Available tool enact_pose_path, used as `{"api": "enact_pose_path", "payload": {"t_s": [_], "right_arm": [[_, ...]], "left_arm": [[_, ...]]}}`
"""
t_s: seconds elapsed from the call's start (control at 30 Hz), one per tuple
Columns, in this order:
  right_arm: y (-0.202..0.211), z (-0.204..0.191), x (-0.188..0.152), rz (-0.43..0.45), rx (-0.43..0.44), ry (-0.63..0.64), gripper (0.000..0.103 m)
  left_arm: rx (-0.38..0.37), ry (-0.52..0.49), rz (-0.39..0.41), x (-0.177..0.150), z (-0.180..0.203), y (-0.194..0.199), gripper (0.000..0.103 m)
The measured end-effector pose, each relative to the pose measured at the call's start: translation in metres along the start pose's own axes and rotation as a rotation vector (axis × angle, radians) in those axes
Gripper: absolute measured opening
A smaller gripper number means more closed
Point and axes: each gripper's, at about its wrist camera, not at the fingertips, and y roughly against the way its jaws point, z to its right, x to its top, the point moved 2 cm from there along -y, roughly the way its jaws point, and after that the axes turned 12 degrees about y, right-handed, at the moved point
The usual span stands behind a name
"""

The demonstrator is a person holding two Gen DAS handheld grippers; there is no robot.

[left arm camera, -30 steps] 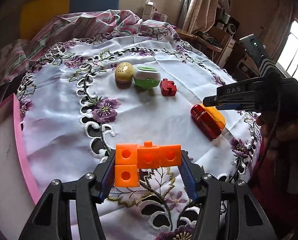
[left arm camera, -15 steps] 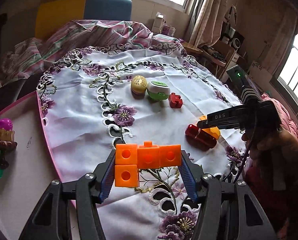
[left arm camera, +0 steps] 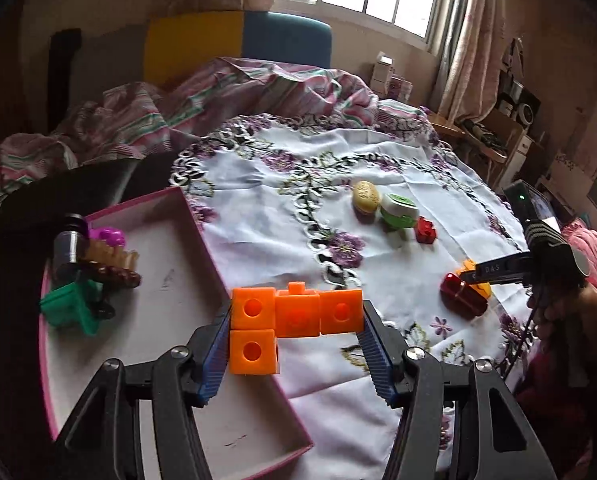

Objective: Organize rigid objects
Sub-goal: 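Carry the orange cubes into the tray and open the left gripper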

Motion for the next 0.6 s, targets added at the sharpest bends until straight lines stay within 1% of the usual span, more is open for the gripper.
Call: {"api": "enact_pose_path", "payload": {"t_s": [0.1, 0.27, 0.37, 0.43, 0.6], "right_arm": [[0.000, -0.001, 0.000, 0.002, -0.007, 0.007, 0.028], [0.001, -0.002, -0.001, 0.006, -0.015, 0.016, 0.027], [0.002, -0.004, -0.001, 0.008, -0.023, 0.025, 0.027], [0.002, -0.004, -0.001, 0.009, -0.025, 0.028, 0.027], [0.003, -0.004, -0.001, 0.013, -0.023, 0.032, 0.027]], "left_arm": [[0.051, 0.043, 0.022, 0.004, -0.022, 0.010, 0.060], [0.147, 0.087, 0.055, 0.008, -0.052, 0.024, 0.060], [0.185, 0.123, 0.063, 0.007, -0.070, 0.030, 0.060], [0.202, 0.146, 0.063, 0.006, -0.081, 0.033, 0.060], [0.217, 0.220, 0.050, 0.003, -0.106, 0.038, 0.060]]}}
